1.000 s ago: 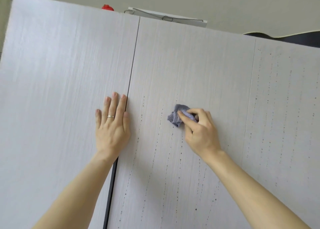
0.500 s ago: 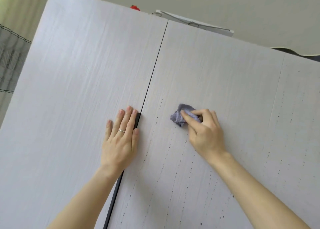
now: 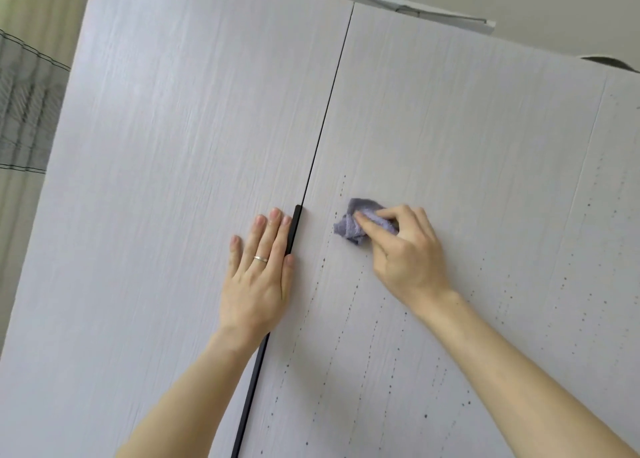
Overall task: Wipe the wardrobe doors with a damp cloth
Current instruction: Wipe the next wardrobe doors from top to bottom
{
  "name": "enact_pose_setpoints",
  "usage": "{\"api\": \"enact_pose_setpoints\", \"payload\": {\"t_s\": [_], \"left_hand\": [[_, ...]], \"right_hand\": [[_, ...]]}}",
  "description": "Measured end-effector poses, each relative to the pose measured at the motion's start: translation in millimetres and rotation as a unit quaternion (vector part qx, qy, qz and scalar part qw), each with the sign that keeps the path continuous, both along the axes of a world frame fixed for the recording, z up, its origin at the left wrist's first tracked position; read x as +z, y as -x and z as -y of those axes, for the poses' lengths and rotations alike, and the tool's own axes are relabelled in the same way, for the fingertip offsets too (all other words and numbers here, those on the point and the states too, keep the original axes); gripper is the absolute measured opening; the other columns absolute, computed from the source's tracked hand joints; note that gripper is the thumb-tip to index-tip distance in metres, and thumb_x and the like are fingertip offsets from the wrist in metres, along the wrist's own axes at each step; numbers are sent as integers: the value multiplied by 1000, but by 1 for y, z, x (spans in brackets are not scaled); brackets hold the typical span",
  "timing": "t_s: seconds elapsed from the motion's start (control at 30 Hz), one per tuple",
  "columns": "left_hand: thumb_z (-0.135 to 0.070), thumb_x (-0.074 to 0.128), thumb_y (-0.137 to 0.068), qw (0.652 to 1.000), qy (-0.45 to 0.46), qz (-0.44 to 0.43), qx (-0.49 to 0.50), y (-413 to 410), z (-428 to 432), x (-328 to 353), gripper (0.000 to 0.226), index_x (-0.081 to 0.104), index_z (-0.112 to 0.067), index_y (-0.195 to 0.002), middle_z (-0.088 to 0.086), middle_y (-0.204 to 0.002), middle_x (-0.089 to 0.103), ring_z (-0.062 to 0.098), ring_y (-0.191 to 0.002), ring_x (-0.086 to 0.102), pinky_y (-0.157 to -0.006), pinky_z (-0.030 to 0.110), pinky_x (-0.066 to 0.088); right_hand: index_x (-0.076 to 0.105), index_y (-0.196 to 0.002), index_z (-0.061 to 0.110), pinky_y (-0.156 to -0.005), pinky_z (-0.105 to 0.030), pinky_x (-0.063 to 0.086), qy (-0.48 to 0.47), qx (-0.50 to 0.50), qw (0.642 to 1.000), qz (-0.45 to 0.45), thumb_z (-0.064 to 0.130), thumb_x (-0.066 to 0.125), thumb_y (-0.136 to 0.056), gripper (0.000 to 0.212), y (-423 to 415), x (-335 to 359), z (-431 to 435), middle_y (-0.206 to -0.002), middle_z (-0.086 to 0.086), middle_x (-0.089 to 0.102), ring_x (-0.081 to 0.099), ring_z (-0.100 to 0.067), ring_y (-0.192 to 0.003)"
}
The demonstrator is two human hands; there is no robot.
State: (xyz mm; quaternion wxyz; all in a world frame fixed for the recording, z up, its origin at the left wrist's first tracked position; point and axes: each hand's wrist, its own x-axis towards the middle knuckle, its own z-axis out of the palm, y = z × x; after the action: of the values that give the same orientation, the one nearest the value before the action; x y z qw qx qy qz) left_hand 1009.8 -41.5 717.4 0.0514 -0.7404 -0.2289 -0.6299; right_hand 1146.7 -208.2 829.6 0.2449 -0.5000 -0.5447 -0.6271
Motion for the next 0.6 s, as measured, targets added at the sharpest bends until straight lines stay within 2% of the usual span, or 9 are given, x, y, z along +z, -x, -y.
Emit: {"api": "enact_pose_setpoints", "payload": {"t_s": [0.17, 0.27, 0.37, 0.47, 0.53, 0.6], "left_hand": [[-31, 20, -109, 1000, -13, -7, -6, 2, -4, -3, 55, 14, -19, -162, -5, -170, 9, 17, -156, 5, -125, 48, 9], [-30, 21, -108, 1000, -30, -7, -3, 1, -5, -5, 55, 18, -17, -161, -4, -169, 12, 18, -156, 7, -125, 48, 9], [-30, 22, -108, 999, -36, 1, -6, 2, -8, -5, 54, 22, -16, -160, -2, -169, 16, 19, -156, 10, -124, 49, 12], [-29, 23, -108, 999, -42, -1, -7, 3, -9, -5, 53, 24, -15, -160, -1, -168, 17, 20, -156, 11, -124, 50, 16], [-30, 23, -108, 999, -43, -3, -10, 3, -9, -5, 54, 24, -15, -160, -1, -168, 17, 20, -156, 11, -124, 50, 16], [-30, 20, -109, 999, -45, -9, -11, 2, -10, -5, 54, 23, -15, -160, -1, -169, 16, 19, -156, 9, -124, 50, 14]], "right_hand": [[74, -118, 21, -71, -30, 44, -90, 22, 988, -123, 2, 59, -90, 37, 17, 64, -20, -98, -9, 59, 52, -34, -89], [75, -117, 17, -69, -31, 42, -98, 31, 990, -100, 0, 61, -88, 36, 22, 47, -30, -95, -10, 59, 52, -32, -83], [76, -112, 14, -65, -34, 46, -51, 39, 998, -22, -2, 60, -84, 37, 26, 8, -36, -92, -8, 61, 51, -28, -76], [77, -108, 13, -65, -32, 47, -10, 28, 999, 13, -2, 58, -83, 35, 29, -3, -34, -89, -7, 62, 51, -27, -74], [77, -107, 15, -65, -34, 48, -17, 13, 1000, 5, -1, 58, -83, 35, 33, 16, -35, -91, -6, 63, 52, -28, -77], [77, -109, 17, -66, -34, 48, -54, 7, 998, -41, 2, 57, -84, 35, 39, 46, -40, -93, -7, 62, 54, -30, -81]]}}
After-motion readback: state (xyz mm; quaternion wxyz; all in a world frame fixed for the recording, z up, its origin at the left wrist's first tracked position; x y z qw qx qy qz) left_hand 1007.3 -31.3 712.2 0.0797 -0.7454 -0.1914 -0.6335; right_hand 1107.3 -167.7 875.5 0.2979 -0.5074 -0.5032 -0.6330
